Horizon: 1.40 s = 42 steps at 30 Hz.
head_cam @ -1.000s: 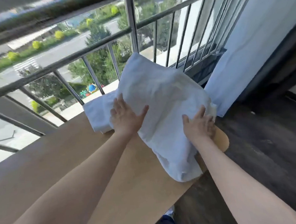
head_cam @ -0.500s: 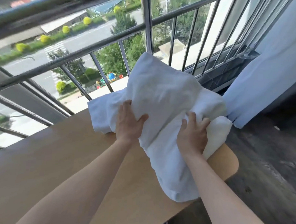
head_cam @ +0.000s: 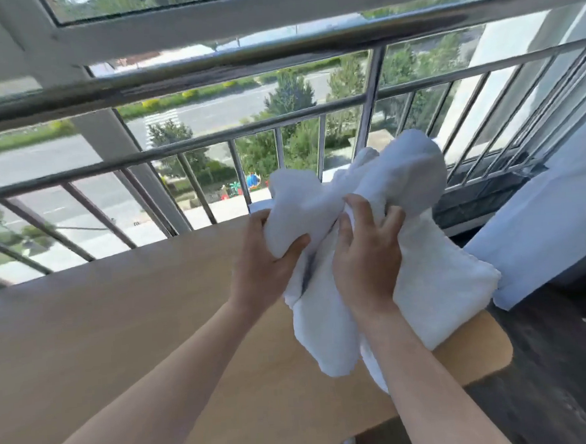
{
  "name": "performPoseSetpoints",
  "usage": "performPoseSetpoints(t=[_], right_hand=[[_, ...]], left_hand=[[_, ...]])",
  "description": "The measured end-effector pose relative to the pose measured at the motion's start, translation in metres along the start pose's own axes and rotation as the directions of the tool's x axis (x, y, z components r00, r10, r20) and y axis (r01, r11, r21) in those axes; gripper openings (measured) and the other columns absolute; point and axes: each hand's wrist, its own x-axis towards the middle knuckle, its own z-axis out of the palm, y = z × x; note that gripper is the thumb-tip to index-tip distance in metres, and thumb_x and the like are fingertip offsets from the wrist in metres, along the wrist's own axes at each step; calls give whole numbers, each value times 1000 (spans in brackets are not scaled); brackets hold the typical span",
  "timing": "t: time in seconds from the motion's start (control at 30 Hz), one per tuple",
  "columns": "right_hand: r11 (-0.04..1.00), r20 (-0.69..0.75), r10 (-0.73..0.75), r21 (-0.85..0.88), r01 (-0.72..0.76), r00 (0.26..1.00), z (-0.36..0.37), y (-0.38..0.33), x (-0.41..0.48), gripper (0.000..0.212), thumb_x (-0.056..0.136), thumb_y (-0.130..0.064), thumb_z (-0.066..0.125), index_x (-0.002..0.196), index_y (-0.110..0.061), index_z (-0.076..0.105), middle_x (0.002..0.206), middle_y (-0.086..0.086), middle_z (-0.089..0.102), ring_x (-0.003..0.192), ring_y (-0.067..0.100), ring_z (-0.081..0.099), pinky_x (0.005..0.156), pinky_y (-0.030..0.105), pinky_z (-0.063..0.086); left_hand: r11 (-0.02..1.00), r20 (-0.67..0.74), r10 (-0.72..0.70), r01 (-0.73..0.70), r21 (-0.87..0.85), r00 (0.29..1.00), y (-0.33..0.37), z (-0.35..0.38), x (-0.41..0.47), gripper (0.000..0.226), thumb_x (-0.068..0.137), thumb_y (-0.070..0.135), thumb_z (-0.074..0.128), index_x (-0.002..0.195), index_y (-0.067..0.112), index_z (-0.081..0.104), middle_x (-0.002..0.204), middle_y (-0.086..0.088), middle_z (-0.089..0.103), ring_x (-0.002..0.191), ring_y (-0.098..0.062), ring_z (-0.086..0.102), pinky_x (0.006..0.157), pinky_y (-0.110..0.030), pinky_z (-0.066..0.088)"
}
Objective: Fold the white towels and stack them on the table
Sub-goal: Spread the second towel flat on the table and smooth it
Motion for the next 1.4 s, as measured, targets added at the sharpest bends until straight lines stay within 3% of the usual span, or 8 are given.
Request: performPoseSetpoints(t=[0.33, 0.57, 0.7, 0.87, 1.0, 1.2, 1.27, 1.4], right_hand=[[970, 281, -236, 130, 207, 930, 55, -166, -144, 26, 101, -23, 50, 126, -28, 53, 121, 11, 40, 86, 32, 56, 66, 37, 47], [931, 503, -364, 212, 297, 783, 112, -256, -254, 27, 105, -34, 39, 130, -30, 49, 127, 7, 37, 94, 32, 55, 71, 37, 42], [881, 558, -469, 245, 404, 685, 153, -290, -293, 25, 105, -35, 38, 126, -30, 51, 127, 6, 36, 91, 31, 56, 67, 33, 38], [809, 596, -566, 271, 522, 570, 218, -308, -326, 18, 101, -24, 53, 117, -24, 60, 122, 14, 44, 83, 36, 58, 66, 40, 51], [807, 730, -455, 98, 582, 509, 275, -298, -331, 22, 96, -19, 58, 118, -20, 64, 122, 20, 51, 98, 39, 58, 86, 46, 47], [849, 761, -252, -122, 514, 597, 308, -302, -324, 25, 86, -24, 57, 110, -15, 57, 138, 28, 40, 131, 42, 33, 108, 53, 18], [853, 746, -287, -87, 514, 602, 309, -313, -327, 28, 80, -16, 60, 107, -8, 57, 145, 30, 35, 138, 43, 25, 114, 55, 13], [851, 759, -417, 133, 508, 500, 308, -339, -355, 31, 89, -15, 60, 117, -3, 57, 149, 25, 36, 144, 46, 25, 123, 51, 9]], left_hand=[[993, -307, -117, 104, -57, 945, -106, -200, -102, 56, 71, 49, 82, 113, 36, 48, 110, 12, 64, 100, -11, 62, 82, -38, 54], [953, -417, -257, 300, 39, 872, -187, -315, -179, 52, 68, 73, 68, 103, 56, 33, 94, 32, 54, 85, 25, 49, 60, -15, 35], [897, -460, -362, 437, 65, 811, -223, -362, -202, 51, 70, 74, 69, 101, 56, 33, 92, 32, 55, 78, 14, 55, 56, -13, 34], [784, -274, -438, 513, 349, 856, -297, -399, -203, 52, 85, 64, 48, 109, 19, 56, 102, 3, 58, 95, -17, 62, 75, -35, 52], [668, -197, -604, 626, 403, 772, -349, -411, -212, 64, 88, 63, 60, 135, 28, 34, 131, 5, 29, 116, -20, 45, 78, -34, 42], [689, -118, -691, 700, 189, 713, -397, -447, -205, 78, 66, 92, 49, 123, 38, 48, 125, 13, 26, 126, -19, 33, 99, -36, 38], [676, -169, -718, 734, 65, 675, -407, -460, -198, 76, 62, 94, 51, 115, 40, 52, 131, 10, 32, 130, -19, 34, 107, -41, 38], [533, -92, -843, 796, -286, 531, -427, -482, -174, 104, 63, 80, 70, 143, 22, 37, 141, 6, 47, 122, -14, 51, 100, -34, 45]])
